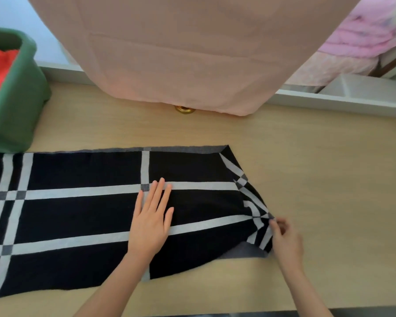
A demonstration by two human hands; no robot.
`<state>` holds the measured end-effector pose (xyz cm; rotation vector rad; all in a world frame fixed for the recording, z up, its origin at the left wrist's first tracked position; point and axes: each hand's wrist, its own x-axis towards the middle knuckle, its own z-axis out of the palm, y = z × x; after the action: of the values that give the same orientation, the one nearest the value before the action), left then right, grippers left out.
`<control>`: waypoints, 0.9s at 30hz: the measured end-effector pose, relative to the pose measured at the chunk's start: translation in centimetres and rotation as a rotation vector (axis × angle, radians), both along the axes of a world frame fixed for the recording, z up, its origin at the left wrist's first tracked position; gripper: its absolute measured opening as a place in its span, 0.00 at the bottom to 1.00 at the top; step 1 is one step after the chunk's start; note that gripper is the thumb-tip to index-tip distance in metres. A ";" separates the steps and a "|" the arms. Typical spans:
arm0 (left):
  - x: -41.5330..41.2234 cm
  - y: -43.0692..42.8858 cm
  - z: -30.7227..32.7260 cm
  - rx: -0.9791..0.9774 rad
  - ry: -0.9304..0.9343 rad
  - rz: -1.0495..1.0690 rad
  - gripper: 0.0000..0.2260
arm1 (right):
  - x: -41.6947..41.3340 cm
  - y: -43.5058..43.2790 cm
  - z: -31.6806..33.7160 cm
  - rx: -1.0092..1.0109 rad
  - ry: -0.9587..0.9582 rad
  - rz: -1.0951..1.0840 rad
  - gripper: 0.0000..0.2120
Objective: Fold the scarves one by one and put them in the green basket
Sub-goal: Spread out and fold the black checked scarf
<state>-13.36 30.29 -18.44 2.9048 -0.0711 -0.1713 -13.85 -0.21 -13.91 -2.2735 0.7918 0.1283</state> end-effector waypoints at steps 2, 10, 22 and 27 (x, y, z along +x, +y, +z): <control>0.0 0.0 0.0 -0.009 -0.009 0.000 0.25 | 0.0 0.0 0.1 -0.073 -0.028 0.109 0.03; 0.0 -0.2 0.0 0.013 0.001 0.019 0.25 | 4.8 3.1 0.7 -0.045 -0.184 0.324 0.15; 0.1 -0.2 0.0 0.001 0.003 0.024 0.25 | 20.6 5.1 -1.0 -0.216 -0.142 1.094 0.13; 0.0 -0.2 0.0 -0.002 0.016 0.026 0.25 | 21.3 3.7 -0.6 -0.135 -0.099 1.053 0.08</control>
<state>-13.36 30.06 -18.39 2.9001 -0.0305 -0.1898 7.41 3.52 -14.48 -2.5664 -0.5244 0.4406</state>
